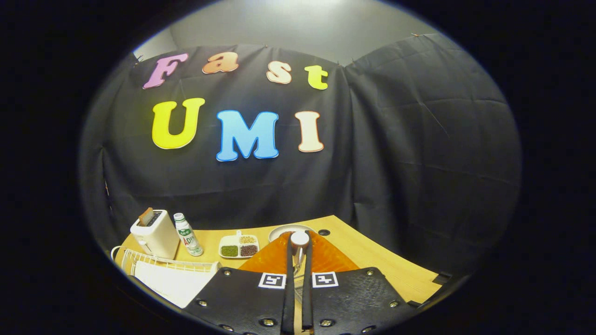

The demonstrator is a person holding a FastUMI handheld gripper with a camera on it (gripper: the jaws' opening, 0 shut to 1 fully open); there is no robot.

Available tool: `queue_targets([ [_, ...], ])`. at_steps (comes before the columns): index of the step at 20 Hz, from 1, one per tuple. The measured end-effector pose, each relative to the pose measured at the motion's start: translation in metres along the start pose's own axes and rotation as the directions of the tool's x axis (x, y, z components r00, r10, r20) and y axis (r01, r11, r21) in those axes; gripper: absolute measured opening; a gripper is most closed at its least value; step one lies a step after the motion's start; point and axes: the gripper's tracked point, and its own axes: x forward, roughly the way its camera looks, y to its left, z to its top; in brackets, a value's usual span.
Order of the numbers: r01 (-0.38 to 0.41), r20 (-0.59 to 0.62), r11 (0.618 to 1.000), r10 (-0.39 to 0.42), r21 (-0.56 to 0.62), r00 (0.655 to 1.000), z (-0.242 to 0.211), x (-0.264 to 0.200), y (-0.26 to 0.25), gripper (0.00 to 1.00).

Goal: Take the plate from the dish rack, then take the spoon from the basket and place it into the plate.

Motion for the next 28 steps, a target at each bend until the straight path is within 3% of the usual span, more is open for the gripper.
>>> queue_targets([
  [6,-0.118,0.012,0.992,0.118,-0.041,0.993,0.012,-0.035,0.061,0.06],
  [12,-0.267,-0.019,0.96,0.266,-0.09,0.964,0.002,-0.075,0.133,0.06],
  [20,-0.475,-0.119,0.865,0.46,-0.165,0.88,-0.043,-0.146,0.221,0.06],
  [28,-0.595,-0.213,0.782,0.56,-0.186,0.801,-0.095,-0.208,0.258,0.06],
])
